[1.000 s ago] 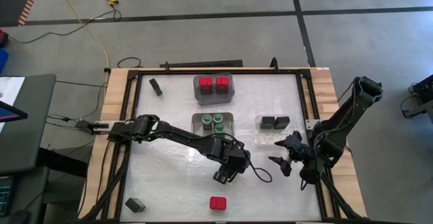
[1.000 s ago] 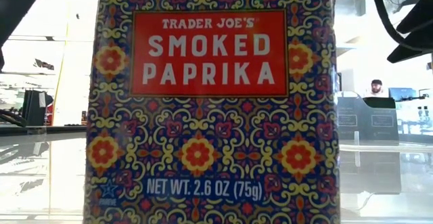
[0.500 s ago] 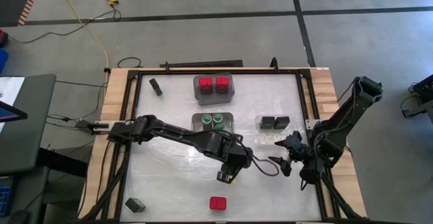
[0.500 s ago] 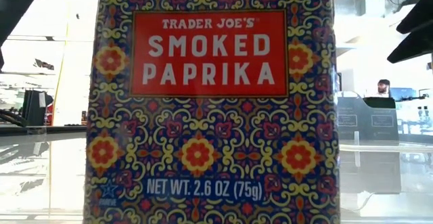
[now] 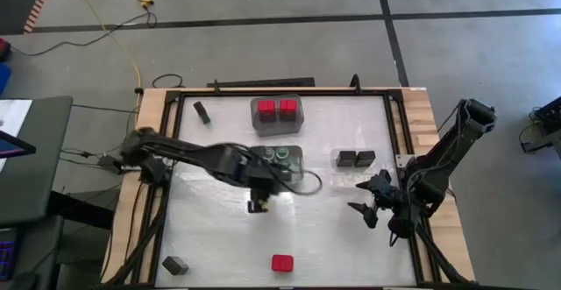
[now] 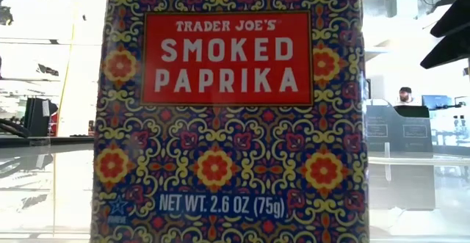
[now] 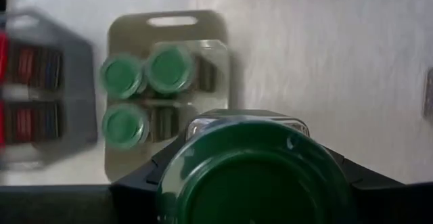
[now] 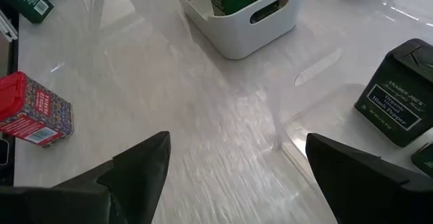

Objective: Sort spices by type
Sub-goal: Put the green spice bottle into the gray bin

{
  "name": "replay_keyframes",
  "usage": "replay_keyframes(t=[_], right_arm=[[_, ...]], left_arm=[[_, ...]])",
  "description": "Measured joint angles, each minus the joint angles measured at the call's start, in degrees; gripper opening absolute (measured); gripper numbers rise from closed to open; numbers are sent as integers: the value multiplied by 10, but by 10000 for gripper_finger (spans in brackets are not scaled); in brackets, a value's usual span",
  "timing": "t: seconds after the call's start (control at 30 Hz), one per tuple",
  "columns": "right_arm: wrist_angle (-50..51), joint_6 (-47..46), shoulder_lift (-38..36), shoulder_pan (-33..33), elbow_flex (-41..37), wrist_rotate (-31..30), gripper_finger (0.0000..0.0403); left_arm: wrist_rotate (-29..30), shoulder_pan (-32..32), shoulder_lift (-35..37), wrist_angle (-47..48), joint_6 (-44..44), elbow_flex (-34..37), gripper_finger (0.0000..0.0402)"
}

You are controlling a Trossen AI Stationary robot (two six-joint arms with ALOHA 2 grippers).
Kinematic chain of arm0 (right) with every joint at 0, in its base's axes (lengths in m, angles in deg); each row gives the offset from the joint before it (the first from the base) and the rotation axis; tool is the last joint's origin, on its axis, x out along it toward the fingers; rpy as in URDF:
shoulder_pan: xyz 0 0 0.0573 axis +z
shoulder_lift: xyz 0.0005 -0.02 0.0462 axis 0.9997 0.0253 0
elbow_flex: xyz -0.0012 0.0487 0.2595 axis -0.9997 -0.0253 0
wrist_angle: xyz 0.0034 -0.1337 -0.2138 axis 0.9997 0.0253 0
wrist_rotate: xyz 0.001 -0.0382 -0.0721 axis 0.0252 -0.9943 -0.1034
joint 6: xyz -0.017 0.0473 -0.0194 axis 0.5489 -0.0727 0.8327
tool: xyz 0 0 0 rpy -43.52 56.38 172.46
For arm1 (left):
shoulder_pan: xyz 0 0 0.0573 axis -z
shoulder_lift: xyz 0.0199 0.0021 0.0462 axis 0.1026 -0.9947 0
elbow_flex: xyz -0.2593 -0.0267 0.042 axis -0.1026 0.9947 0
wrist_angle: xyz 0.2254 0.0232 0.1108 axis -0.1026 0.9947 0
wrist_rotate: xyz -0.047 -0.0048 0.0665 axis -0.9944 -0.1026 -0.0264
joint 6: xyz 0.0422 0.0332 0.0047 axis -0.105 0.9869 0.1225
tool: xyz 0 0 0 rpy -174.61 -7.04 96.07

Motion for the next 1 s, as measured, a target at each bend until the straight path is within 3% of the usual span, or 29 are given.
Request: replay_keyframes(t=[0.17, 0.3, 0.63, 1.0], right_arm=[[0, 0, 0, 0, 0, 0, 372], [-1, 0, 0, 0, 0, 0, 372], [0, 0, 0, 0, 0, 0, 372], [-3, -4, 0, 0, 0, 0, 372]], left_arm=[[-20, -23, 113, -167, -47, 174, 194], [-44, -53, 154, -218, -62, 243, 194], [-85, -94, 129, -241, 4, 253, 194], [-66, -97, 62, -252, 71, 253, 194]])
